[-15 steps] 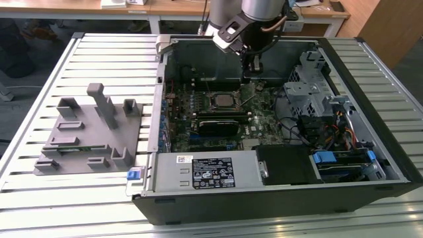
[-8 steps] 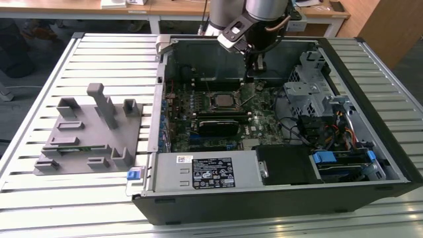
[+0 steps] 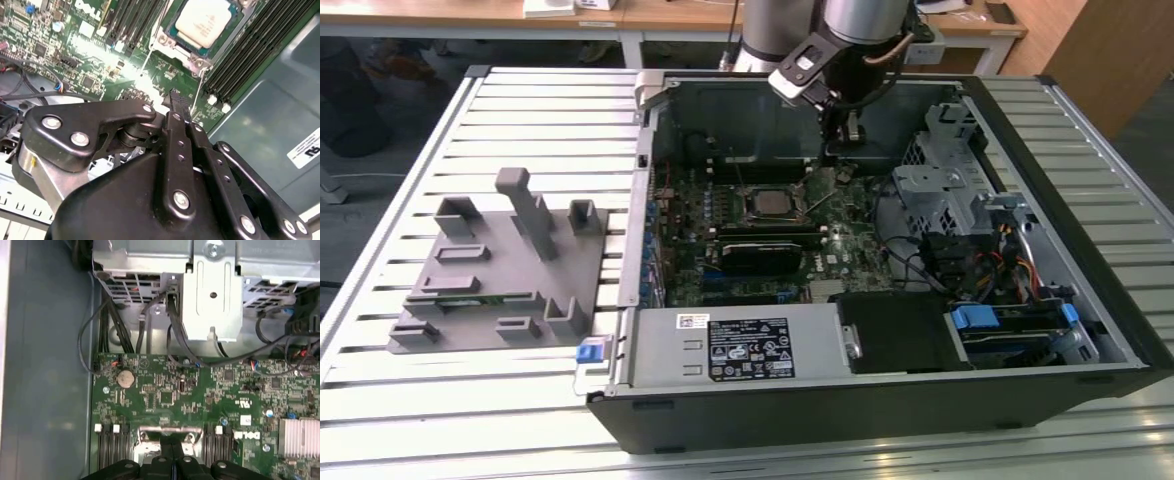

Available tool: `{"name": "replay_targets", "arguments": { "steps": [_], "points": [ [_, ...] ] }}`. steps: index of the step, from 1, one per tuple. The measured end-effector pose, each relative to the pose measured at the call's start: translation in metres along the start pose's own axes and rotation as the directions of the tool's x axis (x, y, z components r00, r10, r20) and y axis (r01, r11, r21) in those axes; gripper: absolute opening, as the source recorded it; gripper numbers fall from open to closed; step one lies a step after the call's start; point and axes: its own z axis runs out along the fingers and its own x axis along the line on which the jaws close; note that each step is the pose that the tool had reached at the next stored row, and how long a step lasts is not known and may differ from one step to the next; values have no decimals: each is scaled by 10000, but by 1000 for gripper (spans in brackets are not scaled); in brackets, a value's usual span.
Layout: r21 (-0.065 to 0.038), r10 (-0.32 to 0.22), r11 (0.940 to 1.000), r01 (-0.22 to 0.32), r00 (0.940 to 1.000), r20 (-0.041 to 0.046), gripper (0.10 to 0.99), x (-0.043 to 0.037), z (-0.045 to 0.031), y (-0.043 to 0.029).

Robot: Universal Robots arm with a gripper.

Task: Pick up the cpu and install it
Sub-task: 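Close the cpu cover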

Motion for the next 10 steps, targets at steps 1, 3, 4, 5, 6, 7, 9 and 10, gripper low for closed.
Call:
{"name": "replay_targets", "arguments": {
  "steps": [1, 3, 4, 5, 6, 7, 9, 10],
  "points": [
    [0, -7, 10000, 7, 10000, 1, 106, 3, 5, 18],
    [1, -11, 10000, 11, 10000, 13, 106, 10, 13, 55],
    [1, -13, 10000, 13, 10000, 18, 106, 13, 16, 76],
    [1, -14, 10000, 14, 10000, 25, 106, 16, 20, 96],
    [1, -14, 10000, 14, 10000, 33, 106, 21, 24, 116],
    [1, -14, 10000, 14, 10000, 40, 106, 25, 28, 134],
    [2, -19, 10000, 19, 10000, 56, 106, 32, 41, 171],
    [2, -20, 10000, 20, 10000, 62, 106, 36, 46, 190]
  ]
}}
